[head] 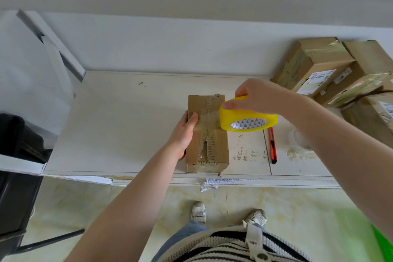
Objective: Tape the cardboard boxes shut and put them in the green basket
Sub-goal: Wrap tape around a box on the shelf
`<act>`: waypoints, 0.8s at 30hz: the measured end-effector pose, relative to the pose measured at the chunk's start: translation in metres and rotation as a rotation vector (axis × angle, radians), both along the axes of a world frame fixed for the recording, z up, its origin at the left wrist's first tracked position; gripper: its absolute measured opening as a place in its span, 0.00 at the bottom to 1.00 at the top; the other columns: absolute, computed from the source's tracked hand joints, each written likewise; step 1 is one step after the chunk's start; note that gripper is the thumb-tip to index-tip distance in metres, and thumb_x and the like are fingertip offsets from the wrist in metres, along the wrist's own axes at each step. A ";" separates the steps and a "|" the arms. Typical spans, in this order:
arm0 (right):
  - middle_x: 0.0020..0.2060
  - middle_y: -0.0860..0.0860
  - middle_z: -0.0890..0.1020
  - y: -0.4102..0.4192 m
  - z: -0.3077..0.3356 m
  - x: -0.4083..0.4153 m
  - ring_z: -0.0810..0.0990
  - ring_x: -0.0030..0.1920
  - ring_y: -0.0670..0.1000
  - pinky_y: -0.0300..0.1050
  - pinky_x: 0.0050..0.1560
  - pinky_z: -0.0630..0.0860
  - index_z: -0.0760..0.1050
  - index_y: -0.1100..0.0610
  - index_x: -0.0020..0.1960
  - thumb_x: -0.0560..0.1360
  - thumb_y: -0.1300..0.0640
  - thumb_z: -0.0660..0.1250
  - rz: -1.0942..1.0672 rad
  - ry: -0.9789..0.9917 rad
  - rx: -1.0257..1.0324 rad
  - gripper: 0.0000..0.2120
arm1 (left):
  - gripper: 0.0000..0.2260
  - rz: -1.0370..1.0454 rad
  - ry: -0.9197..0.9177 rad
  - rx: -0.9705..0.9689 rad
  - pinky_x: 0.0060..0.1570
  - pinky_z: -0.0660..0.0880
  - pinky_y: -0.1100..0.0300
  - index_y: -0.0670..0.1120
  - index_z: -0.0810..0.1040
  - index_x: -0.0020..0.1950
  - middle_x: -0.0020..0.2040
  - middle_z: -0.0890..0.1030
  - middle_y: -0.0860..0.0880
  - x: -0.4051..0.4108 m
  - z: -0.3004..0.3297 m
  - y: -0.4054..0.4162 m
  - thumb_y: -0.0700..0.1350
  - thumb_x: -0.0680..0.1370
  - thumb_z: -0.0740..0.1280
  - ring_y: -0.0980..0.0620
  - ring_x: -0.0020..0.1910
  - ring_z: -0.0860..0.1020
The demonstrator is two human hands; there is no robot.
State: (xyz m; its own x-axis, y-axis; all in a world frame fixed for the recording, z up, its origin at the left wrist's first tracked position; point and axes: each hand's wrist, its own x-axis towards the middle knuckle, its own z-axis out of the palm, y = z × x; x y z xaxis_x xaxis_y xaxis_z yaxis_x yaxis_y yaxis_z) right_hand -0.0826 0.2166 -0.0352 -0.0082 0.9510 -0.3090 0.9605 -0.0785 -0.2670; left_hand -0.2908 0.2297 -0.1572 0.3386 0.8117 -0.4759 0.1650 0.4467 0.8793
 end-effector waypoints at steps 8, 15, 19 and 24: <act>0.24 0.49 0.72 -0.007 -0.029 0.039 0.73 0.27 0.50 0.43 0.30 0.66 0.72 0.56 0.29 0.60 0.23 0.64 -0.109 -0.038 -0.064 0.34 | 0.09 -0.063 0.059 0.076 0.68 0.68 0.54 0.57 0.72 0.62 0.59 0.79 0.59 -0.002 -0.007 0.004 0.52 0.84 0.57 0.58 0.60 0.76; 0.31 0.47 0.79 -0.016 -0.085 0.038 0.78 0.34 0.48 0.43 0.34 0.70 0.76 0.51 0.34 0.58 0.21 0.65 -0.265 0.096 -0.175 0.31 | 0.30 -0.261 0.643 0.347 0.75 0.58 0.46 0.49 0.46 0.81 0.80 0.56 0.44 0.001 0.002 0.007 0.57 0.83 0.54 0.45 0.77 0.60; 0.29 0.48 0.78 -0.016 -0.095 0.029 0.77 0.33 0.48 0.43 0.35 0.69 0.76 0.55 0.35 0.55 0.18 0.60 -0.258 0.108 -0.151 0.39 | 0.33 -0.286 0.973 0.882 0.77 0.43 0.43 0.43 0.38 0.80 0.80 0.41 0.40 0.034 0.019 -0.003 0.47 0.84 0.57 0.42 0.79 0.43; 0.27 0.51 0.75 -0.017 -0.104 0.027 0.74 0.30 0.50 0.46 0.35 0.70 0.77 0.60 0.36 0.60 0.21 0.61 -0.253 0.118 -0.143 0.40 | 0.37 -0.415 1.060 0.870 0.76 0.38 0.44 0.44 0.39 0.80 0.80 0.39 0.42 0.053 0.008 -0.020 0.67 0.79 0.39 0.43 0.79 0.38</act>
State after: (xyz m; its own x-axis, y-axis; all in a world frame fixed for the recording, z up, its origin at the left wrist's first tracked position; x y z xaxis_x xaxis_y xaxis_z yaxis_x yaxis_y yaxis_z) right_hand -0.0551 0.1999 -0.1396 0.1790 0.8745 -0.4509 0.8688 -0.3556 -0.3447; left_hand -0.2379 0.2101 -0.1487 0.4254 0.9029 -0.0613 0.8872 -0.4028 0.2249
